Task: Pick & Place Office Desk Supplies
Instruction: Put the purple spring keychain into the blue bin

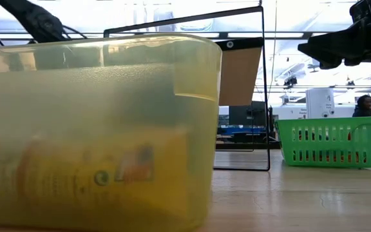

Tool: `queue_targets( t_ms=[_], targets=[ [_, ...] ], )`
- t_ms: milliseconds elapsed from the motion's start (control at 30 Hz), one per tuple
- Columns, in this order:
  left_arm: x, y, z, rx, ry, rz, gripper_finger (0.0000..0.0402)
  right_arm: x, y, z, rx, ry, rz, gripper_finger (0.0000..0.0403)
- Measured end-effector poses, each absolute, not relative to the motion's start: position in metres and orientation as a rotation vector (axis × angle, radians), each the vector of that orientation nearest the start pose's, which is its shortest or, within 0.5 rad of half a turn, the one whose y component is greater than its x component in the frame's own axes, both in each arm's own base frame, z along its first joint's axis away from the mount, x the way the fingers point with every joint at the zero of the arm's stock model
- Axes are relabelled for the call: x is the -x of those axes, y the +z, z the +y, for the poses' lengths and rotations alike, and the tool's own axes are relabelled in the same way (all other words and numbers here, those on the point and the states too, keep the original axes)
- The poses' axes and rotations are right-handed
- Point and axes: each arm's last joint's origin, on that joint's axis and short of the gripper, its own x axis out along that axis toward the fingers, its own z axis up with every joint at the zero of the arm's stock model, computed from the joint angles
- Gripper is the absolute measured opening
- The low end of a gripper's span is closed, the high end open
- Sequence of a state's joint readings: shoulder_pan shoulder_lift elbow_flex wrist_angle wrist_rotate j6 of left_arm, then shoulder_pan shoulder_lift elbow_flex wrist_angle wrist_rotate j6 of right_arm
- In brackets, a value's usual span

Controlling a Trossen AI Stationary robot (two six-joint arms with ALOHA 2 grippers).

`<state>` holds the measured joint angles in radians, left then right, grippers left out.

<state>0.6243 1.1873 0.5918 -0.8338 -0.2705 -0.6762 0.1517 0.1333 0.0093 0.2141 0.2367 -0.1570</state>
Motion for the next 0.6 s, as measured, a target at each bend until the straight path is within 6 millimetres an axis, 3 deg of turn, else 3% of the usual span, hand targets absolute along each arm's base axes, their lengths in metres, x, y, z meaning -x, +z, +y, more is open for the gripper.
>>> queue_targets(
  t_ms=[267, 600],
  targets=[
    [-0.122, 0.146, 0.103, 0.781, 1.247, 1.189, 0.0149, -0.104, 0.176, 0.009, 0.139, -0.092, -0.082, 0.0206],
    [-0.116, 0.140, 0.105, 0.796, 1.276, 1.186, 0.0149, -0.104, 0.176, 0.009, 0.139, -0.092, -0.081, 0.0206]
  ],
)
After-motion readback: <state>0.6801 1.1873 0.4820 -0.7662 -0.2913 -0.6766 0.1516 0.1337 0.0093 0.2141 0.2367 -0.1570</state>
